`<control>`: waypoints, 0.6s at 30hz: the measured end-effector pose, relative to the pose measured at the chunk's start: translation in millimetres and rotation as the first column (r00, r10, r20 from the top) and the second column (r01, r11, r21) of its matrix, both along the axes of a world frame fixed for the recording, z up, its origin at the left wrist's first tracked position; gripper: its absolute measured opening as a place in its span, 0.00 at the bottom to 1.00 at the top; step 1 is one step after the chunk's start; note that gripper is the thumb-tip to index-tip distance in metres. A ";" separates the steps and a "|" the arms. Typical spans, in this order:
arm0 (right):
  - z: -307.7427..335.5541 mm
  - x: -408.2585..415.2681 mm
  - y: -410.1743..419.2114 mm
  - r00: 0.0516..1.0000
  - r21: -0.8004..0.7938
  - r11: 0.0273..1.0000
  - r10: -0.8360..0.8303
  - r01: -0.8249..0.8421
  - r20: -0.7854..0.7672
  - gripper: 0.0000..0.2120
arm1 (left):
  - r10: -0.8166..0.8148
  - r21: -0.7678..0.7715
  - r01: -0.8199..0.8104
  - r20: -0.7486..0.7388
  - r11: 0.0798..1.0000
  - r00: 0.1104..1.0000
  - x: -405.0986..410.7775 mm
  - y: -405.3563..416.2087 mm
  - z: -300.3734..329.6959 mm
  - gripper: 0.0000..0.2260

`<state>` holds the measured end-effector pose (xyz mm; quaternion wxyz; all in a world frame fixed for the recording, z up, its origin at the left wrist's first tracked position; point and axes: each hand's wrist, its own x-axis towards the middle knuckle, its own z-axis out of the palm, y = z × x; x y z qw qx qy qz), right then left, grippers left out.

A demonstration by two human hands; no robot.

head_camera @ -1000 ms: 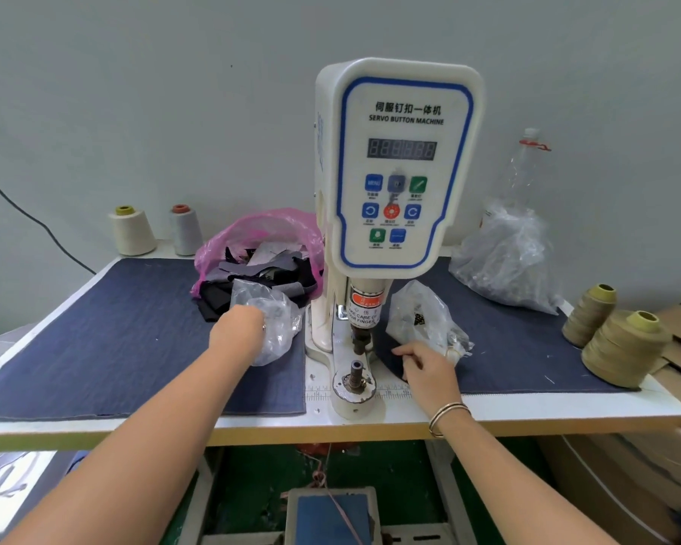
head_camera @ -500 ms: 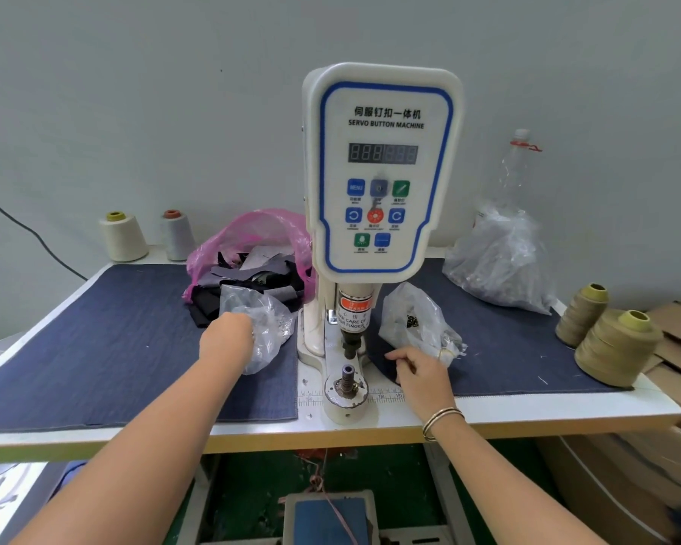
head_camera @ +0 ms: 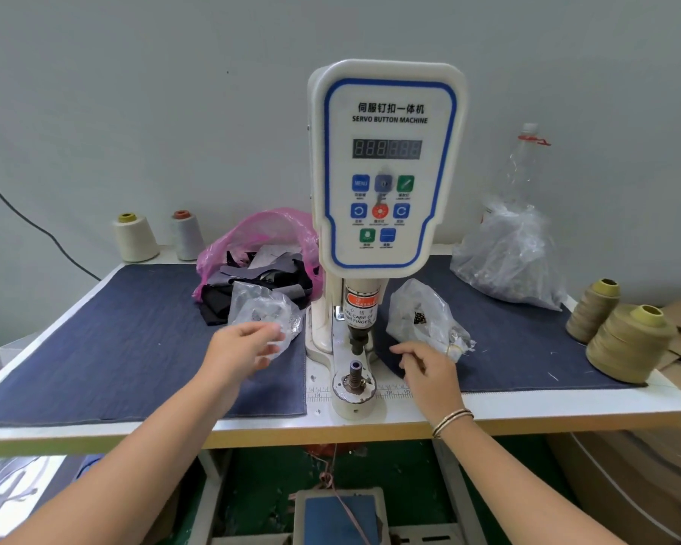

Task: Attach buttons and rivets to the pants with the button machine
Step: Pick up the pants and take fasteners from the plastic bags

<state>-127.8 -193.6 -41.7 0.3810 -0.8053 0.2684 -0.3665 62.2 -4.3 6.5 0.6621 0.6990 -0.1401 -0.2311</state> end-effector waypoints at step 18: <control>21.8 2.7 54.7 0.978 -0.101 0.975 0.204 -0.198 0.052 0.02 | -0.315 -0.114 0.295 -0.420 0.949 0.851 -77.5 -22.7 -2.4 0.07</control>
